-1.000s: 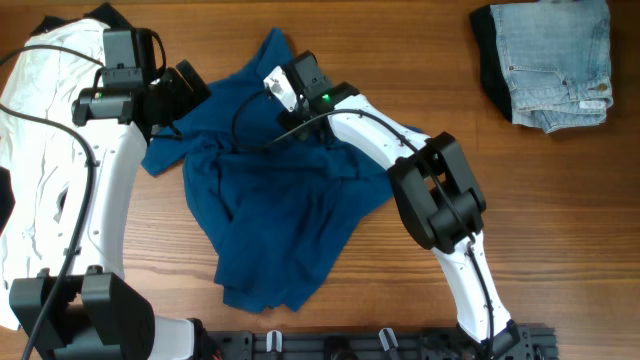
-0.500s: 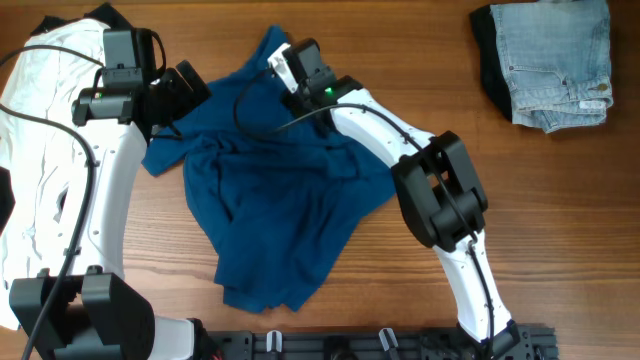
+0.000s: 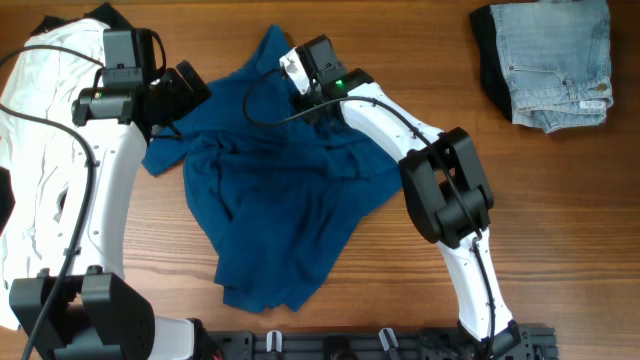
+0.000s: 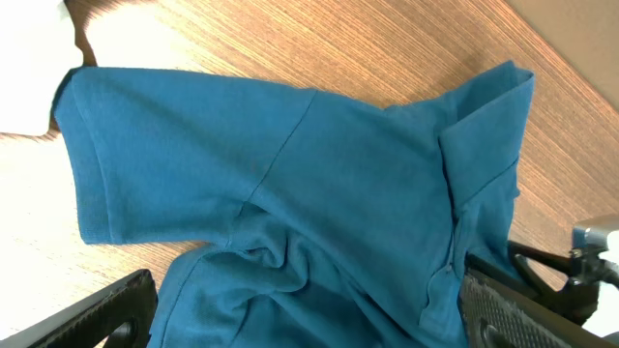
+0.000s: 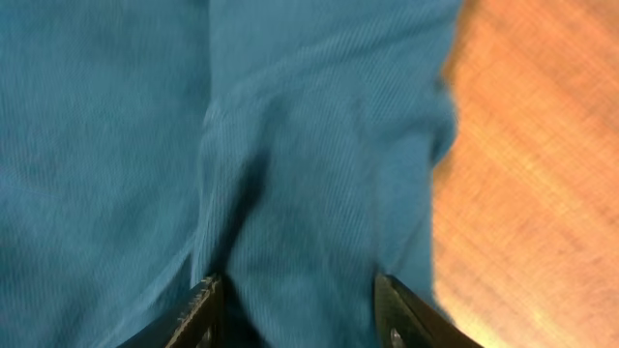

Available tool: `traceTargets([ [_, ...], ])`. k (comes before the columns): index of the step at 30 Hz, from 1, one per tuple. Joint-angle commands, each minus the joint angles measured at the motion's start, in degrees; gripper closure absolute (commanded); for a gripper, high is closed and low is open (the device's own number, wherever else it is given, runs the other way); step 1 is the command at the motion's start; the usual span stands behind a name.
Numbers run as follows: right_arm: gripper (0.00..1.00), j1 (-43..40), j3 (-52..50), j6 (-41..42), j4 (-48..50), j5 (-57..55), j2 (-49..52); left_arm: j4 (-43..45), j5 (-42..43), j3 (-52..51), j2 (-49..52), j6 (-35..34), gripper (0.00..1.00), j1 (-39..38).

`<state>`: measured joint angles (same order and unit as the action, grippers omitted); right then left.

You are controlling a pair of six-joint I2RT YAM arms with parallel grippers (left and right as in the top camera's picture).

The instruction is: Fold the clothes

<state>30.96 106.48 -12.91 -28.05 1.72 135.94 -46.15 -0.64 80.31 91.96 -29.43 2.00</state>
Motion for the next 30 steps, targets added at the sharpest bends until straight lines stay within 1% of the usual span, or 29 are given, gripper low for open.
traceTargets([
  [1, 0.5, 0.2, 1.3, -0.6, -2.6, 3.6, 1.4, 0.0, -1.0, 0.3, -0.3, 0.7, 0.0, 0.2],
  [6, 0.49, 0.3, 1.3, -0.7, -5.3, 4.4, 0.6, 0.0, -1.0, 0.3, -0.3, 0.7, 0.0, 0.2],
  [7, 0.45, 0.4, 1.3, -0.9, -5.5, 4.3, 0.1, 0.0, -1.0, 0.3, -0.3, 0.7, 0.0, 0.2],
  [8, 0.44, 0.4, 1.3, -1.3, -5.6, 4.3, -0.6, 0.0, -1.0, 0.3, -0.3, 0.7, 0.0, 0.2],
  [12, 0.36, 0.4, 1.3, -2.2, -4.4, 4.3, -4.9, 0.0, -1.0, 0.3, -0.3, 0.7, 0.0, 0.2],
  [14, 0.34, 0.4, 1.3, -2.1, -3.3, 4.3, -5.9, 0.0, -1.0, 0.3, -0.3, 0.7, 0.0, 0.2],
  [21, 0.35, 0.9, 1.2, -2.0, 2.7, 5.4, -4.1, 0.0, -1.0, 0.3, 0.0, 0.7, 0.0, 0.2],
  [22, 0.38, 1.1, 1.2, -1.9, 4.0, 5.6, -3.1, 0.0, -1.0, 0.3, 0.0, 0.7, 0.0, 0.2],
  [30, 0.41, 1.3, 1.2, -1.5, 6.3, 5.9, 1.0, 0.0, -1.0, 0.3, 0.3, 0.7, 0.0, 0.2],
])
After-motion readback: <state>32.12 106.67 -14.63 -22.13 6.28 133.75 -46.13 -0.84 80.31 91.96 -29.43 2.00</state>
